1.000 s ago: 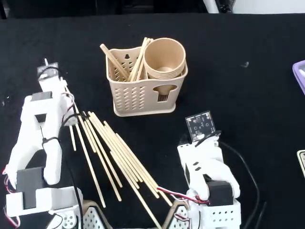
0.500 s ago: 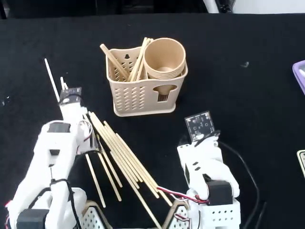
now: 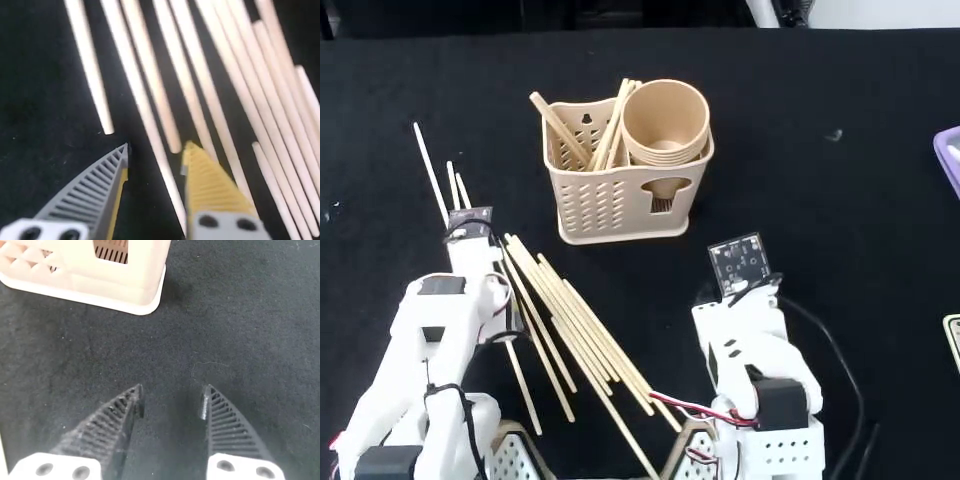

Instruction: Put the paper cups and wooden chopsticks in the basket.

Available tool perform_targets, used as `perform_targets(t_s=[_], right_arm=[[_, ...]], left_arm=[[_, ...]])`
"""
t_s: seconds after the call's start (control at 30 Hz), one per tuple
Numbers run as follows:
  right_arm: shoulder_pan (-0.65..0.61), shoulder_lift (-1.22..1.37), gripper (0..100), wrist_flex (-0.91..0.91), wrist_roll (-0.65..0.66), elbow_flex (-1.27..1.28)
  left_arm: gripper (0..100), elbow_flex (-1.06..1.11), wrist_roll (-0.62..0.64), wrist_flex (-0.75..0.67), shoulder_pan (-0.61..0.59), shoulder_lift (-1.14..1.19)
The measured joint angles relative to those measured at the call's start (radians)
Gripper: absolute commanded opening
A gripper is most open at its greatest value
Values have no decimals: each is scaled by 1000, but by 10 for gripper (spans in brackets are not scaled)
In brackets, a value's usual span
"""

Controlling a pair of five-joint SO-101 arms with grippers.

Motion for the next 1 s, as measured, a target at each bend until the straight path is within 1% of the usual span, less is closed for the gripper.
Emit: perform_targets(t_s=[0.2, 0.33, 0.4, 0.5, 0.63, 0.73, 0.83, 0.93, 1.0], right_arm=[[0, 0, 191, 0, 0, 0], [0, 0, 191, 0, 0, 0], [0, 0, 191, 0, 0, 0], [0, 0, 191, 0, 0, 0], [0, 0, 191, 0, 0, 0], [0, 0, 191, 0, 0, 0], [0, 0, 191, 0, 0, 0], [0, 0, 191, 0, 0, 0], [0, 0, 191, 0, 0, 0]], left_arm=[[32, 6, -14, 0, 0, 0], [30, 9, -12, 0, 0, -8], [30, -6, -12, 23, 0, -8], [30, -84, -12, 130, -2, -8], [30, -267, -43, 327, -2, -8], [30, -400, -63, 428, -6, -6], [30, -477, -77, 430, -54, -6], [30, -488, -127, 350, -106, 9], [30, -488, -152, 282, -120, 54]])
